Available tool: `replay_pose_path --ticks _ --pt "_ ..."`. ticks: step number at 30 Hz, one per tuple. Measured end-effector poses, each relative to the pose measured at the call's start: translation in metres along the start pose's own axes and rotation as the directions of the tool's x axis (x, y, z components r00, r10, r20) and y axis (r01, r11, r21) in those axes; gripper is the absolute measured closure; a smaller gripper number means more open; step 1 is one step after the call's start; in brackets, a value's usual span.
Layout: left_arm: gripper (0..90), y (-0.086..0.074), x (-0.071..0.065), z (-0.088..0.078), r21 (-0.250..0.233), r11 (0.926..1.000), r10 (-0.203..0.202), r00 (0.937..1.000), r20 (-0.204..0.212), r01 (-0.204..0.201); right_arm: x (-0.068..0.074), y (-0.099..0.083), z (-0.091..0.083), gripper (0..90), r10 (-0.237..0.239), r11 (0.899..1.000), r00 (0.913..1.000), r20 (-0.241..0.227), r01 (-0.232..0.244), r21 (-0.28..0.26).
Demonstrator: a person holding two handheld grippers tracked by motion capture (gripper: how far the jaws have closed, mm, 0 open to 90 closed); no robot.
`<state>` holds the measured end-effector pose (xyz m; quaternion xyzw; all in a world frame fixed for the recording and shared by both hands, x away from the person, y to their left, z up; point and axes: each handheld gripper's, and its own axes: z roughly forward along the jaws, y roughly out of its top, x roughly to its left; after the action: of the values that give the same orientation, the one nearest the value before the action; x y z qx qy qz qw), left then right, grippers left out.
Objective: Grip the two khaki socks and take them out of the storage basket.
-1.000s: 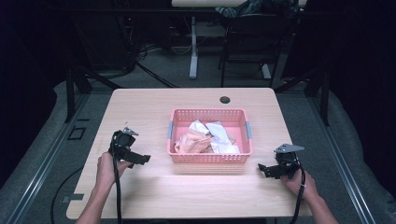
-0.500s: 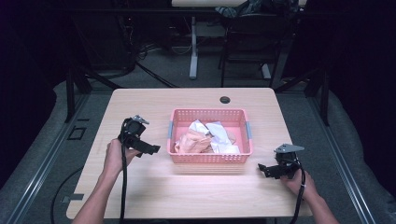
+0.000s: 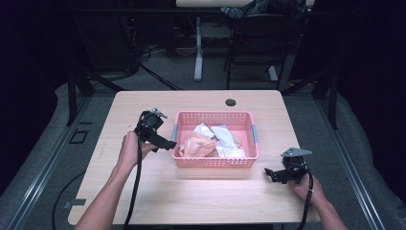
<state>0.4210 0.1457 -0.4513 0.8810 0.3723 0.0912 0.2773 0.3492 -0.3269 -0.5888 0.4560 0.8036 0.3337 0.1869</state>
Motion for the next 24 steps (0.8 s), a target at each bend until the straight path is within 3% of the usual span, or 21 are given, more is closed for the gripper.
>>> replay_pose_path --ticks 7,15,17,24 --pt "0.0 0.022 -0.019 0.021 0.028 0.9989 0.036 0.9993 0.009 -0.037 0.000 0.000 0.000 0.0 0.001 1.000 1.0000 -0.003 -0.001 -0.002" --pt "1.1 0.035 -0.038 0.038 0.039 0.9957 0.083 0.9962 0.026 -0.084 0.000 0.000 0.000 0.0 0.005 1.000 1.0000 -0.003 -0.005 -0.006" --pt "4.0 0.037 -0.042 0.044 0.029 0.9949 0.095 0.9937 0.059 -0.096 0.000 0.000 0.000 0.0 0.004 1.000 1.0000 -0.002 -0.004 -0.005" --pt "16.8 0.042 -0.054 0.067 0.056 0.9900 0.124 0.9881 0.090 -0.130 0.000 0.000 0.000 0.0 -0.002 1.000 1.0000 0.000 0.002 0.003"
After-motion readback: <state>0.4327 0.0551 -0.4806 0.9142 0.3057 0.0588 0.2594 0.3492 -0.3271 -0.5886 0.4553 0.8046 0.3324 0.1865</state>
